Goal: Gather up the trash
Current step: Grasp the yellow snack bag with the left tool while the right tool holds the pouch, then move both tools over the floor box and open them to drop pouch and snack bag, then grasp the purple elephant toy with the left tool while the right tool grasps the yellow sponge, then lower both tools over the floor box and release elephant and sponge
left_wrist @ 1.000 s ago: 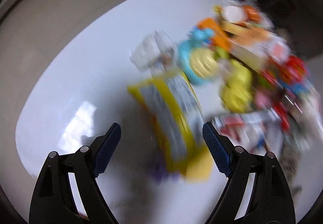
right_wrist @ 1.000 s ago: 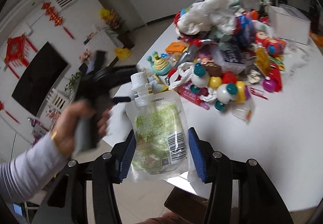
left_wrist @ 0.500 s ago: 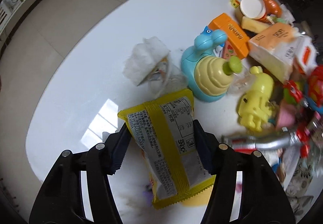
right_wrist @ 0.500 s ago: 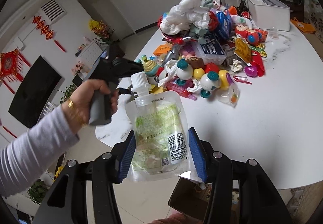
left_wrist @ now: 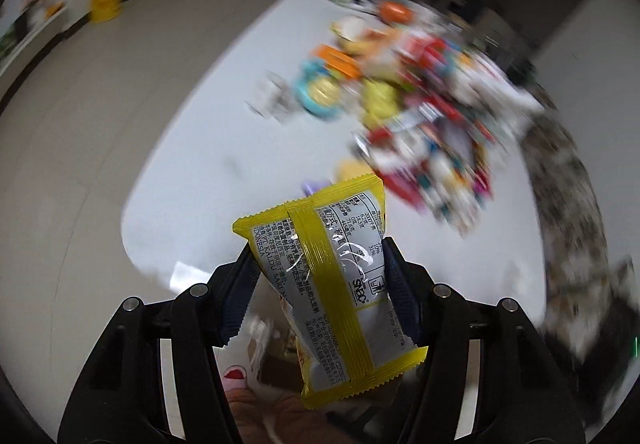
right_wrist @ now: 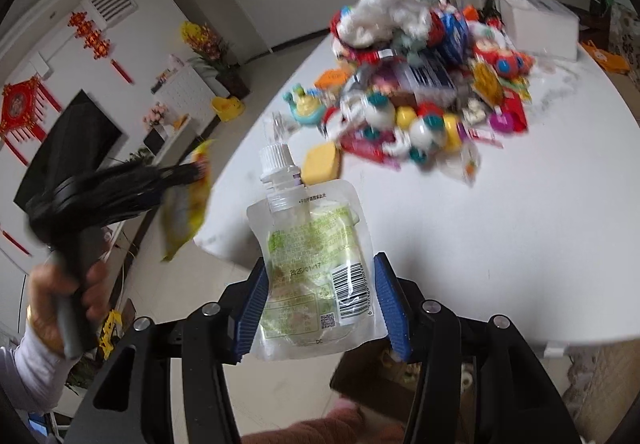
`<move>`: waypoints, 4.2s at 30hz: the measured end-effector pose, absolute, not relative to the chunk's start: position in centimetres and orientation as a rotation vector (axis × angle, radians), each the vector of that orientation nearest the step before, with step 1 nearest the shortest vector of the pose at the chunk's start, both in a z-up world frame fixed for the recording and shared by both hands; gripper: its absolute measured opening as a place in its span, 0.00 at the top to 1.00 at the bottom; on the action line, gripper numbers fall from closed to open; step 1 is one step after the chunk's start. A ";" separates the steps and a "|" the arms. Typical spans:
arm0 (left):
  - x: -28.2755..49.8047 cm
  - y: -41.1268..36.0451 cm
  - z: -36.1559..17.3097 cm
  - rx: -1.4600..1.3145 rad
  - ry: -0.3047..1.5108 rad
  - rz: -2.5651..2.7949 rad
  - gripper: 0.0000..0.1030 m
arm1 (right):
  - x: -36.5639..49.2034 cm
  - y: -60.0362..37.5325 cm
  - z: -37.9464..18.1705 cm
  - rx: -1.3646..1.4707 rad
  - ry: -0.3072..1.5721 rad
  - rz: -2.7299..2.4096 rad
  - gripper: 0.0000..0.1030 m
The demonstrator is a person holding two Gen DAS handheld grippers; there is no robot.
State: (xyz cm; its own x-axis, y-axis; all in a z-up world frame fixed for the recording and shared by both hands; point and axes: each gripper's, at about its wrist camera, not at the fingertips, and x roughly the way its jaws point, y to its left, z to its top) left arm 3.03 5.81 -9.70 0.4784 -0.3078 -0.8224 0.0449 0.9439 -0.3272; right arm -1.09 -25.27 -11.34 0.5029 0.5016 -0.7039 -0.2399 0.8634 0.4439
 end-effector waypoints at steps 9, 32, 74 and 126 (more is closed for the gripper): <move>-6.6 -0.3 -24.2 -0.096 1.358 -0.432 0.43 | -7.3 -26.7 -21.7 0.347 1.180 0.348 0.49; -3.4 -7.8 -50.4 0.141 1.696 -0.216 0.29 | -8.0 -31.3 -46.8 0.336 1.542 0.001 0.19; 13.3 1.7 -20.6 0.081 1.089 -0.339 0.63 | -8.9 -23.2 -18.2 0.428 1.120 0.189 0.08; -5.6 -3.5 -34.1 0.008 1.531 -0.430 0.63 | -9.9 -27.5 -30.2 0.249 1.314 0.036 0.56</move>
State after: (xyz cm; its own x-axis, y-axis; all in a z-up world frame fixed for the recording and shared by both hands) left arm -5.56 -3.48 -34.12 -0.0194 -0.2657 -0.9639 0.2755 0.9253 -0.2606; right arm -9.87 -27.53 -30.20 0.2573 0.1667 -0.9519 0.1143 0.9729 0.2012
